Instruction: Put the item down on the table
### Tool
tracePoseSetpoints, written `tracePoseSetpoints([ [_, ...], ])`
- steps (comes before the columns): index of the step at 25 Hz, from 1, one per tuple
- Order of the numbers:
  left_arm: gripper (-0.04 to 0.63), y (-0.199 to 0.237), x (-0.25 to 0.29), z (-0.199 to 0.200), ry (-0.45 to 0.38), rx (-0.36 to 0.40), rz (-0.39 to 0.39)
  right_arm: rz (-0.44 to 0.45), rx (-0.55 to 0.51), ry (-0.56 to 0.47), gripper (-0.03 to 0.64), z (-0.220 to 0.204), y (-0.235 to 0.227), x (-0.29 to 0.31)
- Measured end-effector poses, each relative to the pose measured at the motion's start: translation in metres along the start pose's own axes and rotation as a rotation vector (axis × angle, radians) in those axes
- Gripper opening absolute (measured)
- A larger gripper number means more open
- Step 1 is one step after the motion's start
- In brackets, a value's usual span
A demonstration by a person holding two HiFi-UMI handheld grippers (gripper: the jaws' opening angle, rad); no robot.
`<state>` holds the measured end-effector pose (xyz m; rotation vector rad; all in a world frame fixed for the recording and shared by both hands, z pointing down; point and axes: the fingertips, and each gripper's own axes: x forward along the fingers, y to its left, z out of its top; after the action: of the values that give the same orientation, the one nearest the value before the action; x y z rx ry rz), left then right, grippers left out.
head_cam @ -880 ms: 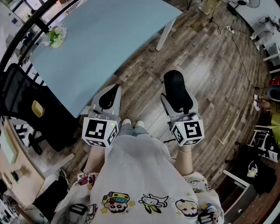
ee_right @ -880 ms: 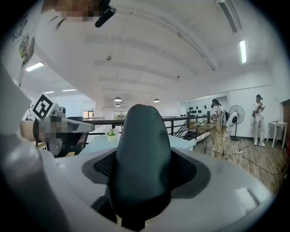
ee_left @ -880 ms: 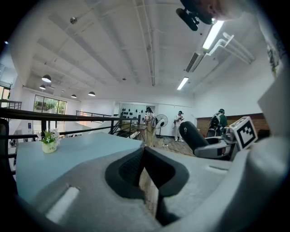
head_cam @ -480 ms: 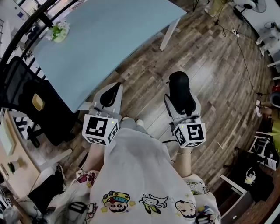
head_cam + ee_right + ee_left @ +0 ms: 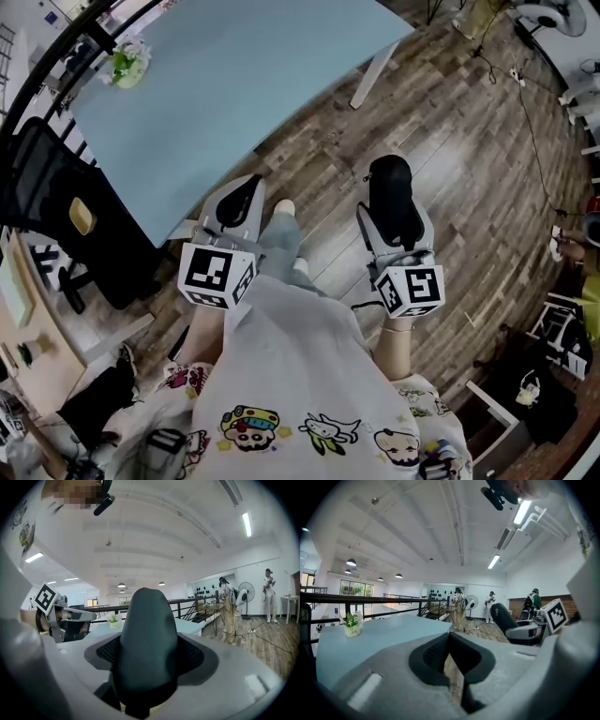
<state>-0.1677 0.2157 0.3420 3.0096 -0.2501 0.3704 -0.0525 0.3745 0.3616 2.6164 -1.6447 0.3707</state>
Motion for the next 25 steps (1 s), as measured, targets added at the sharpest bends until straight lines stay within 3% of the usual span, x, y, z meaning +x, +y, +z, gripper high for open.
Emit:
tracePoseSetpoints([
  [14, -0.002, 0.106, 0.130, 0.056, -0.048, -0.005, -0.038, -0.011, -0.030, -0.013, 0.359, 0.057, -0.041, 0.165],
  [25, -0.002, 0.169, 0.167, 0.057, -0.039, -0.048, -0.019, 0.012, -0.041, 0.042, 0.359, 0.060, -0.031, 0.239],
])
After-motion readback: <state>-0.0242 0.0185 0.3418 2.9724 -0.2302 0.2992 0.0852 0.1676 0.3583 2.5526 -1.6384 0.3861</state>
